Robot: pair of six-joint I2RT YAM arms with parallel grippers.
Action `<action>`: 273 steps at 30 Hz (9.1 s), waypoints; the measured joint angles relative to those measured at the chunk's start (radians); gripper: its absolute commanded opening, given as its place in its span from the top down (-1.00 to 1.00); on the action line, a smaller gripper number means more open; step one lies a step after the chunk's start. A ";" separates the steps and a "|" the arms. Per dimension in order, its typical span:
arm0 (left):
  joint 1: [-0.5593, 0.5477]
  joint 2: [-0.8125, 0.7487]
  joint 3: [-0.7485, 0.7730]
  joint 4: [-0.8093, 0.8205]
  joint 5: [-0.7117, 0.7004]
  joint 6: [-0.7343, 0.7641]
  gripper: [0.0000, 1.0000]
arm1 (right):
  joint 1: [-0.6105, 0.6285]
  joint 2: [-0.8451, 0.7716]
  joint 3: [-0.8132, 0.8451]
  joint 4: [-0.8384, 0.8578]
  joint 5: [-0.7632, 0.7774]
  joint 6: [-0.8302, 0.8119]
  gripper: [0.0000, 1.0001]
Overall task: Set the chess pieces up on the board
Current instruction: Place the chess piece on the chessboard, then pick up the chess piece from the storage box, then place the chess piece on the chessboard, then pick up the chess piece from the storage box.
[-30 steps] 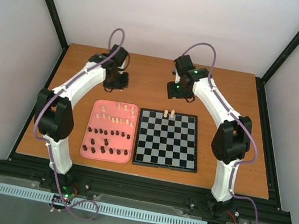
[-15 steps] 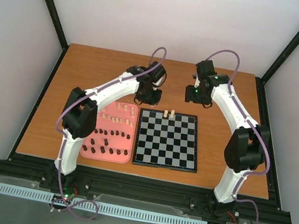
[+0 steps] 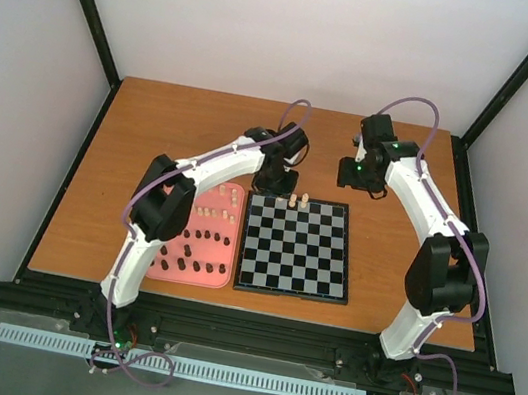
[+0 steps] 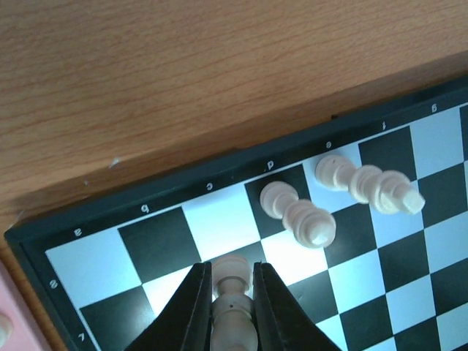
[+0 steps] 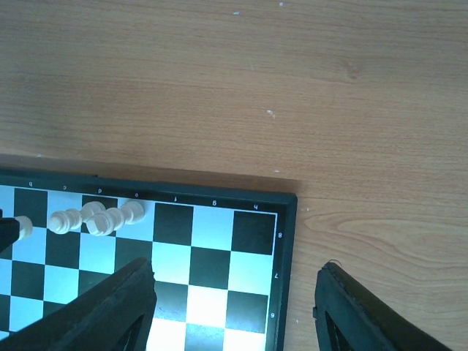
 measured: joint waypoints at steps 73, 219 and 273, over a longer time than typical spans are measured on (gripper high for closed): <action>0.140 -0.119 0.039 -0.082 -0.234 0.013 0.09 | -0.023 0.000 -0.005 0.006 -0.060 -0.014 -0.19; -0.153 0.384 0.568 -0.150 -0.086 0.163 0.57 | -0.214 0.010 -0.125 0.058 -0.071 0.039 -1.00; -0.031 -0.030 0.407 -0.161 -0.206 0.125 -0.78 | -0.214 0.010 -0.099 0.059 -0.108 0.034 -1.00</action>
